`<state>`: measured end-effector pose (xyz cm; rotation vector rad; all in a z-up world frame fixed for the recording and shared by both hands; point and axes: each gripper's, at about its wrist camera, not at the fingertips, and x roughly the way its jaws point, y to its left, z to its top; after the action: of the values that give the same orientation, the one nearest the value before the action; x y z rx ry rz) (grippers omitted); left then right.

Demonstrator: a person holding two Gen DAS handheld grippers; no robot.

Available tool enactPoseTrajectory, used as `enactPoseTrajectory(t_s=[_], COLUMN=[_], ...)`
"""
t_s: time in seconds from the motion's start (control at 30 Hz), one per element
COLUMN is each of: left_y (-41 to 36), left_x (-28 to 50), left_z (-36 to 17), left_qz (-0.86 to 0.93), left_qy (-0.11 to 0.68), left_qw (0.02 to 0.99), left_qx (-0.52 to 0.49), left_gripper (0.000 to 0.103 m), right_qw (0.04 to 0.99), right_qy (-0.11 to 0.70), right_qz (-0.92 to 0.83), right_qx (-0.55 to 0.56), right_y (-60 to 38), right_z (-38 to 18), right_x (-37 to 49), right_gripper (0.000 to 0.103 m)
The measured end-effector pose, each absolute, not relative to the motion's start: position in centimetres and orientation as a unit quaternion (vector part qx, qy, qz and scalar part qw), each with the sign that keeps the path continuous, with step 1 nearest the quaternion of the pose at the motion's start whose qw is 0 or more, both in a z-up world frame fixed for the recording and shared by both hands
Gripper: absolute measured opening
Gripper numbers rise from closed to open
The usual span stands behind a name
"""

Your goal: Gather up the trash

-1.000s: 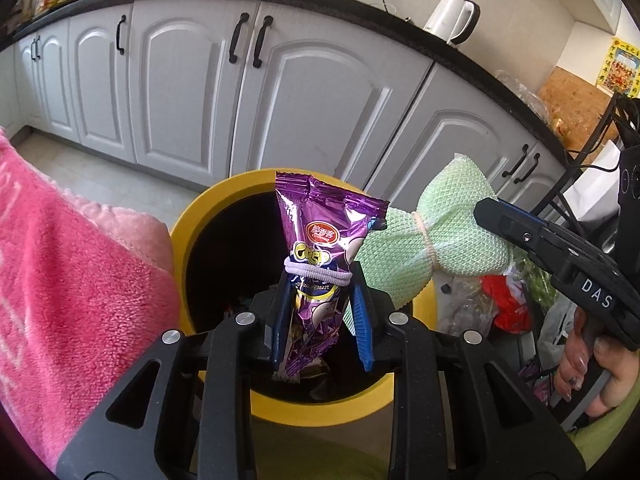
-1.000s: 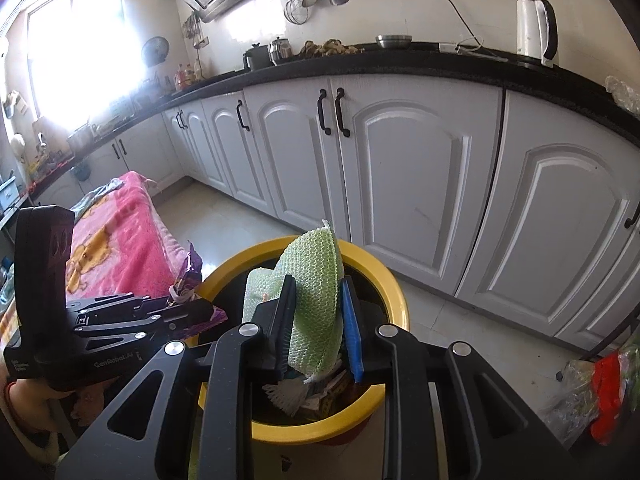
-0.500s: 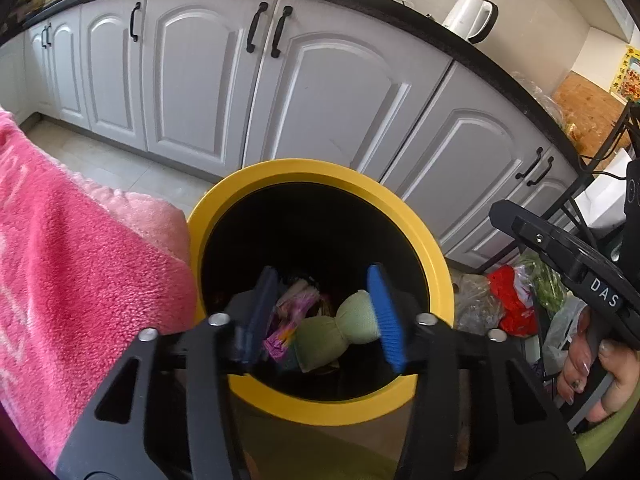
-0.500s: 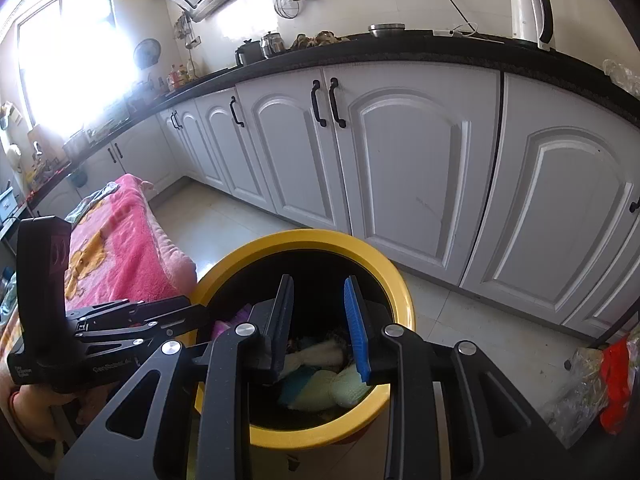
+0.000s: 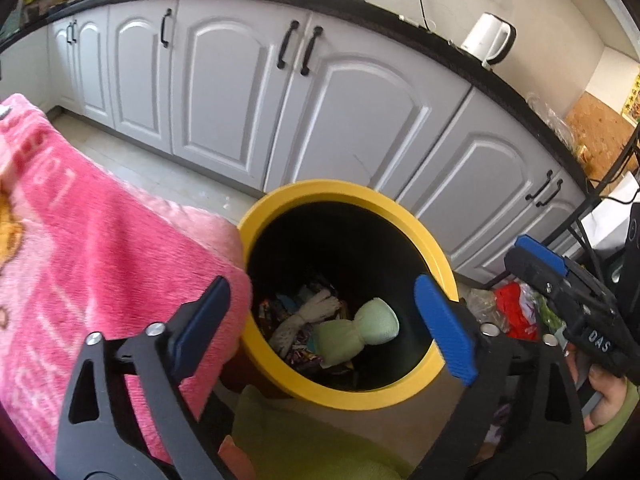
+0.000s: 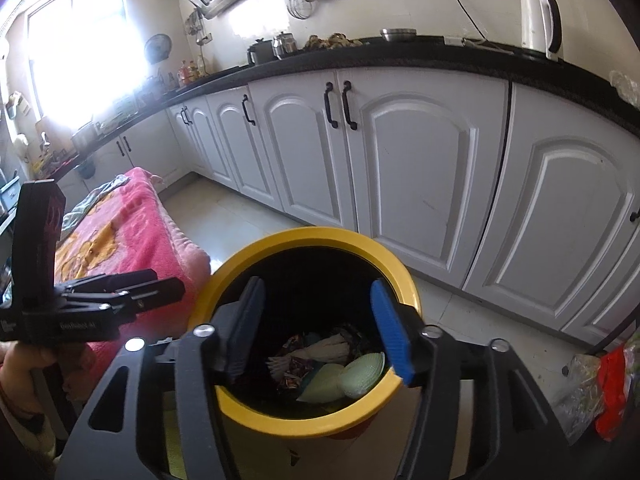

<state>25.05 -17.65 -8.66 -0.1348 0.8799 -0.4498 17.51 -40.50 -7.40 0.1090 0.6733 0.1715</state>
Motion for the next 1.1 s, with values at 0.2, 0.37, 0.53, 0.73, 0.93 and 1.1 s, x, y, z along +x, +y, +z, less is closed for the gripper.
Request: enactPoseTrajectory(t_s=[0.2,0.37,0.53,0.73,0.93,1.1], left_y=[-16.4,-15.5,-14.8,-13.8,-12.0,-10.6], left_x=[24.5,23.9,22.9,21.3,19.5,17.7], left_z=[-7.5,-6.7,-5.7,-4.2,-2.9,-2.0], left_qz=[-0.206,-0.193,-0.184,-0.172,-0.158,-0.145], left_qy=[0.410,0.402,0.390,0.371,0.354,0.331], left_qw=[0.886,0.892,0.900,0.910,0.919,0.930], left_qx=[-0.069,-0.070,-0.064,-0.060,-0.063,-0.067], left_gripper=[0.092,0.092,0.092,0.092,0.092,0.092], right_qw=[0.941,0.944,0.944,0.947,0.952,0.958], right_qy=[0.322,0.316,0.317,0.309,0.295,0.276], right_qz=[0.088,0.083,0.087,0.089,0.086,0.083], right_qx=[0.046,0.042,0.032,0.024,0.019,0.003], right_y=[-39.8,-39.4,-38.8,-37.8,-36.6,-35.4], right_z=[-6.7,-6.3,-6.0,-5.1,-4.0,-2.9], right_x=[16.9,16.2,15.3,13.8,11.9,10.3], right_gripper=[0.075,0.086,0.090,0.096,0.097,0.097])
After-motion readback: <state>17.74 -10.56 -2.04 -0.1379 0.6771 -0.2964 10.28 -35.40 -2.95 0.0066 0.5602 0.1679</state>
